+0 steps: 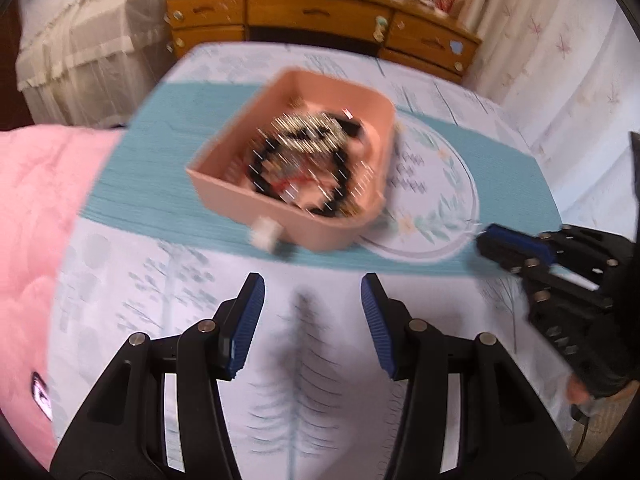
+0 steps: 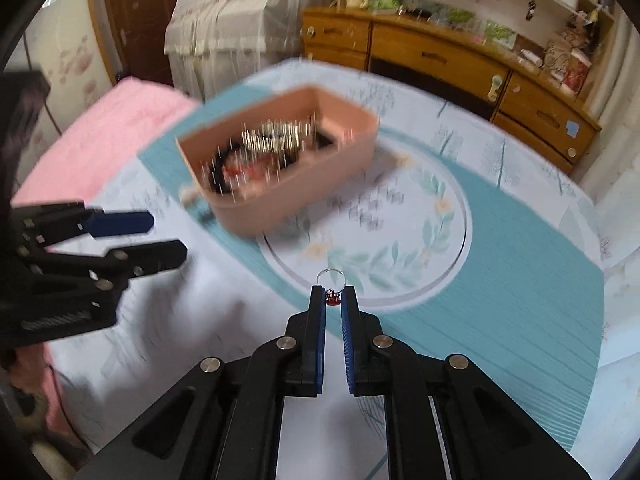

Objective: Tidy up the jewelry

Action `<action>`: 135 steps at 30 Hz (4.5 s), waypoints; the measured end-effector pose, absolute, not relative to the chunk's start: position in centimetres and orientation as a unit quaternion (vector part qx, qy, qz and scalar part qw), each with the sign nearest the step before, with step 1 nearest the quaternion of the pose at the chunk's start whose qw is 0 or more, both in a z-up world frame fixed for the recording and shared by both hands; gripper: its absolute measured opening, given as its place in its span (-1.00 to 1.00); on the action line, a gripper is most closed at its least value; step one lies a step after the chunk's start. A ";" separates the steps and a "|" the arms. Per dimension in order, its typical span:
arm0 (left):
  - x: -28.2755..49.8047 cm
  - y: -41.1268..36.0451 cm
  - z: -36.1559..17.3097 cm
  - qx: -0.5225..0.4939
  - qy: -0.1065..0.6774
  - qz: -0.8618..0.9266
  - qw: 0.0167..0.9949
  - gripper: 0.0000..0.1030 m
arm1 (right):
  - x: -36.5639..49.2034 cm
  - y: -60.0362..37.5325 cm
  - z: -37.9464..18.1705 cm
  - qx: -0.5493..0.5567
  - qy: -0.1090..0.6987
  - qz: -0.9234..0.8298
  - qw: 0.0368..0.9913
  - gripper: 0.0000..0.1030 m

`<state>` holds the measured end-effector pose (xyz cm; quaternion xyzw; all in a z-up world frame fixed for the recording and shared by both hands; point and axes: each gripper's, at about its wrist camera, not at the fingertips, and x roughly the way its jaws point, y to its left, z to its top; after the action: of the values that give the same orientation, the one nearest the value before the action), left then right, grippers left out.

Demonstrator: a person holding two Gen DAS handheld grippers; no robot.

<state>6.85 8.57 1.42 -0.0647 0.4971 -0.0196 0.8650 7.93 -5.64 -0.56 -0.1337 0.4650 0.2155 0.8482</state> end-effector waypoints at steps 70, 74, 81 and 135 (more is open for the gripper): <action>-3.3 0.5 3.5 0.006 0.428 -0.042 0.903 0.30 | -8.3 -13.5 2.6 0.057 0.405 0.048 0.911 -0.20; -4.5 -0.5 3.2 0.012 0.422 -0.041 0.906 0.30 | -9.5 -14.3 3.6 0.053 0.385 0.031 0.921 -0.15; -5.6 -1.7 3.3 0.024 0.412 -0.042 0.910 0.30 | -11.2 -14.8 4.5 0.038 0.369 0.026 0.928 -0.04; -8.2 -0.5 4.3 -0.014 0.401 -0.024 0.916 0.30 | -12.5 -13.5 2.5 0.036 0.396 0.040 0.917 -0.04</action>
<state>-8.16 -0.51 4.31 -0.0141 0.4008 -0.0244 0.9157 -12.53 -13.48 2.52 0.0364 0.3960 0.0398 0.9167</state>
